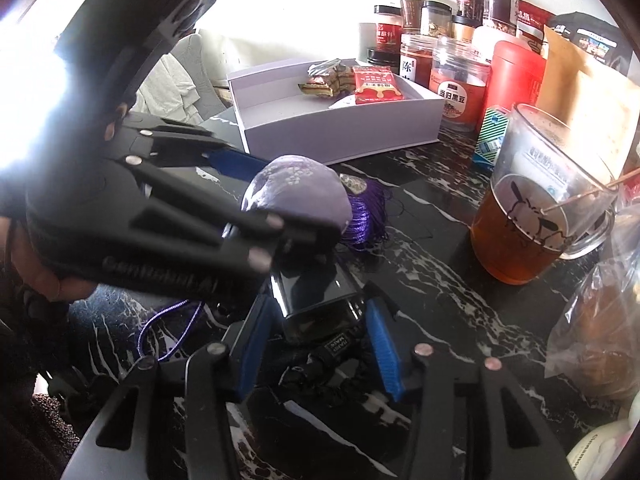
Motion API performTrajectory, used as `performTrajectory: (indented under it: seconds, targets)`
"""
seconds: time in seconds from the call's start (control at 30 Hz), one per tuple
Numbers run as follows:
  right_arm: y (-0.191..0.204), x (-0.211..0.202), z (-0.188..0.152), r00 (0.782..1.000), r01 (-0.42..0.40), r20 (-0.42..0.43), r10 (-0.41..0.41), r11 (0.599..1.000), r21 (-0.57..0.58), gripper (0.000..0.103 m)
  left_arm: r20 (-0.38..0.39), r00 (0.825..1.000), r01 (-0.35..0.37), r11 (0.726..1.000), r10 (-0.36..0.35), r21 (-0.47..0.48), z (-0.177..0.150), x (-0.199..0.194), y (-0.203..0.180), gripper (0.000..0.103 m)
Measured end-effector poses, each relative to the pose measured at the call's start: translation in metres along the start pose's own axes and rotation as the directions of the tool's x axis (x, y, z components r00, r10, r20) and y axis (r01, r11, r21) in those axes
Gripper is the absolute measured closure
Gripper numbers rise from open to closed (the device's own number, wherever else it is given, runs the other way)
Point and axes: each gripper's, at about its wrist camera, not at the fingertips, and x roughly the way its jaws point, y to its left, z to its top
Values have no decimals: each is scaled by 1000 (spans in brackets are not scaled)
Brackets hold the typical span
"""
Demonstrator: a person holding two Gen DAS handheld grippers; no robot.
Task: Organize objects
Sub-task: 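Close left tool on the lavender pouch while right tool grasps the grey translucent case, then lift the lavender pouch with left tool while right tool lifts the grey case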
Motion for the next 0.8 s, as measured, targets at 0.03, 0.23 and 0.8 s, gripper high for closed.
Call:
performTrajectory:
  seconds: [0.03,0.23,0.8]
  targets:
    - [0,-1,0,1000,2,2,-2,1000,2,54,-2,1000,2,1000,-2,4,-1,0,-1,51]
    - [3,-8,-2,1000,13,13,-13,1000,-1,54,19,1000,20,1000,-20,13,-6,-13,-6,54]
    - [24,-43,-32,1000,16,21,-16,1000,-3,54,32,999,3,998,-1,-55,-62,-71,-7,54]
